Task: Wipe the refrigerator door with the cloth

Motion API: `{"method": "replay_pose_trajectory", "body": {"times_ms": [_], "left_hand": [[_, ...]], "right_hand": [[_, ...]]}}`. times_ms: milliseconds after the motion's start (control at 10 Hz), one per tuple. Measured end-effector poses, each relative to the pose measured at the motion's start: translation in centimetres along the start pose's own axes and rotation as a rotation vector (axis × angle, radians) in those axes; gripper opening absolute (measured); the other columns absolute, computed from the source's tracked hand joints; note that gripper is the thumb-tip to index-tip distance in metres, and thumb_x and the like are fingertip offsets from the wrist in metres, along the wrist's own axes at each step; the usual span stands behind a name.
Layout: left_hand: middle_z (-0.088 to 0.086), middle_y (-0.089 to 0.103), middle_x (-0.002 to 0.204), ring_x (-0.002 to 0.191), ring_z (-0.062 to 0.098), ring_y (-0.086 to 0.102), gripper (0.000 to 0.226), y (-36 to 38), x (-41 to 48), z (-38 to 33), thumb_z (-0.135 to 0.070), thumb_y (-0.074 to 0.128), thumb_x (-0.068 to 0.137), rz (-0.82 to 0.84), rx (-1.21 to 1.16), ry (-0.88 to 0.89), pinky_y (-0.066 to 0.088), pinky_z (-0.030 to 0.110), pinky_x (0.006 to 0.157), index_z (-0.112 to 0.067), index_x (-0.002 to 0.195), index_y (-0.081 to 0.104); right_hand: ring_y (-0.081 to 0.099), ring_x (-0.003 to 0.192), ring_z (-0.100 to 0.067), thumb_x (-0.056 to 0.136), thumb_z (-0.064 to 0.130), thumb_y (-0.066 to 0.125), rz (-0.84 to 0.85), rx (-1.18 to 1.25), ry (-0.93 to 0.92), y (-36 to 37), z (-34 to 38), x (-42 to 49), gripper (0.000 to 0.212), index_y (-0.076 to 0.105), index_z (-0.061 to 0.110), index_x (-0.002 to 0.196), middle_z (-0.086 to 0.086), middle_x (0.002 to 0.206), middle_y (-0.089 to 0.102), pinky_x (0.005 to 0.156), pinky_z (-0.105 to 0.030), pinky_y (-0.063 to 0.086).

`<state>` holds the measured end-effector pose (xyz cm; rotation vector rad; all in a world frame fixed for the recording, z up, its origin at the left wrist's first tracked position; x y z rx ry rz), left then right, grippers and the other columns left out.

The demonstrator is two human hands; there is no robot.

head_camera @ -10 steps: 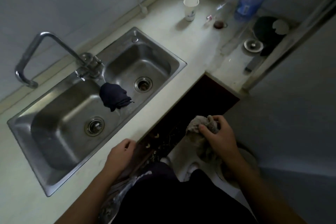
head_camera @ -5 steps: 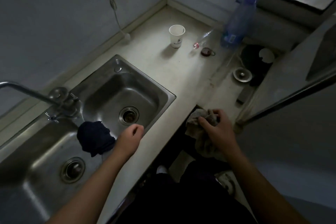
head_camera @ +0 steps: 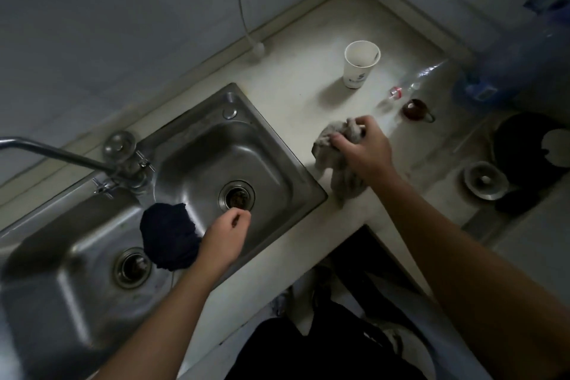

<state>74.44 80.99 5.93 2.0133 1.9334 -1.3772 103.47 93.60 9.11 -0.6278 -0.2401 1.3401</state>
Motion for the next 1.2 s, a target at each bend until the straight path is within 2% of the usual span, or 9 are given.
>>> {"method": "replay_pose_trajectory", "body": {"times_ms": [100, 200, 300, 400, 500, 800, 1000, 1100, 1200], "left_hand": [[-0.007, 0.071, 0.096, 0.095, 0.018, 0.066, 0.022, 0.4, 0.8, -0.3, -0.046, 0.046, 0.100, -0.016, -0.001, -0.041, 0.054, 0.046, 0.094, -0.039, 0.089, 0.063], [-0.010, 0.071, 0.095, 0.094, 0.017, 0.067, 0.022, 0.4, 1.1, -0.8, -0.052, 0.044, 0.095, -0.035, -0.010, -0.061, 0.055, 0.046, 0.094, -0.043, 0.088, 0.063], [-0.007, 0.072, 0.092, 0.091, 0.018, 0.068, 0.023, 0.4, 1.2, -1.5, -0.050, 0.045, 0.096, -0.040, -0.015, -0.074, 0.055, 0.047, 0.093, -0.040, 0.088, 0.064], [-0.006, 0.072, 0.091, 0.089, 0.018, 0.068, 0.024, 0.5, 1.4, -1.8, -0.052, 0.044, 0.095, -0.048, -0.010, -0.082, 0.056, 0.048, 0.091, -0.040, 0.087, 0.063], [-0.005, 0.071, 0.093, 0.090, 0.019, 0.068, 0.024, 0.8, 1.6, -1.5, -0.052, 0.044, 0.096, -0.031, -0.003, -0.099, 0.056, 0.048, 0.090, -0.040, 0.087, 0.062], [0.006, 0.072, 0.092, 0.091, 0.026, 0.069, 0.028, 1.2, -0.8, 0.7, -0.043, 0.048, 0.100, -0.100, -0.031, -0.172, 0.053, 0.047, 0.089, -0.025, 0.086, 0.064], [0.017, 0.071, 0.097, 0.096, 0.033, 0.067, 0.027, 0.6, -4.3, 2.6, -0.035, 0.049, 0.102, -0.146, -0.062, -0.160, 0.053, 0.048, 0.088, -0.018, 0.090, 0.067], [0.016, 0.071, 0.098, 0.096, 0.031, 0.066, 0.029, 0.3, -5.5, 3.7, -0.035, 0.048, 0.103, -0.144, -0.062, -0.132, 0.052, 0.049, 0.091, -0.016, 0.093, 0.067], [0.020, 0.069, 0.102, 0.097, 0.033, 0.065, 0.035, 0.0, -5.9, 3.7, -0.037, 0.046, 0.104, -0.137, -0.063, -0.118, 0.051, 0.045, 0.089, -0.009, 0.097, 0.065]], "right_hand": [[0.062, 0.096, -0.013, 0.090, 0.042, 0.076, -0.017, 0.032, -0.008, 1.4, 0.4, 3.7, 0.041, 0.060, 0.021, 0.121, 0.008, 0.103, 0.065, 0.084, -0.027, 0.045], [0.063, 0.109, -0.021, 0.090, 0.043, 0.072, 0.091, -0.073, -0.003, 2.1, -0.5, 5.3, 0.049, 0.059, 0.019, 0.131, -0.002, 0.119, 0.066, 0.095, -0.037, 0.053], [0.055, 0.127, -0.030, 0.090, 0.028, 0.072, 0.130, -0.211, -0.041, 1.3, -2.0, 4.1, 0.054, 0.058, 0.009, 0.138, -0.014, 0.136, 0.059, 0.107, -0.035, 0.046], [0.049, 0.130, -0.036, 0.087, 0.013, 0.071, 0.043, -0.281, -0.206, 0.5, -3.0, 1.8, 0.049, 0.061, 0.004, 0.134, -0.017, 0.141, 0.057, 0.109, -0.040, 0.043], [0.051, 0.126, -0.035, 0.089, 0.013, 0.071, 0.113, -0.316, -0.282, 1.2, -4.0, 1.1, 0.043, 0.063, 0.006, 0.131, -0.014, 0.138, 0.059, 0.104, -0.045, 0.050], [0.040, 0.143, -0.028, 0.101, 0.033, 0.058, 0.286, -0.306, -0.161, 2.3, -4.3, 2.2, 0.052, 0.053, 0.012, 0.148, -0.007, 0.156, 0.047, 0.115, -0.039, 0.037], [0.036, 0.150, -0.030, 0.103, 0.029, 0.058, 0.389, -0.221, -0.095, 1.4, -3.8, 1.8, 0.059, 0.042, 0.006, 0.155, -0.013, 0.163, 0.038, 0.125, -0.043, 0.032], [0.034, 0.151, -0.031, 0.104, 0.031, 0.059, 0.432, -0.281, -0.096, 1.3, -3.6, 1.4, 0.063, 0.037, 0.005, 0.157, -0.014, 0.164, 0.035, 0.125, -0.044, 0.031], [0.054, 0.127, -0.031, 0.105, 0.030, 0.057, 0.372, -0.249, -0.064, 0.2, -2.6, 0.4, 0.053, 0.046, 0.006, 0.150, -0.018, 0.146, 0.053, 0.099, -0.035, 0.043]]}}
Point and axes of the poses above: each hand's wrist, its own x-axis towards the middle knuckle, its own y-axis out of the palm, z = x × y, the point moved 1 cm from there along x, towards the middle knuckle
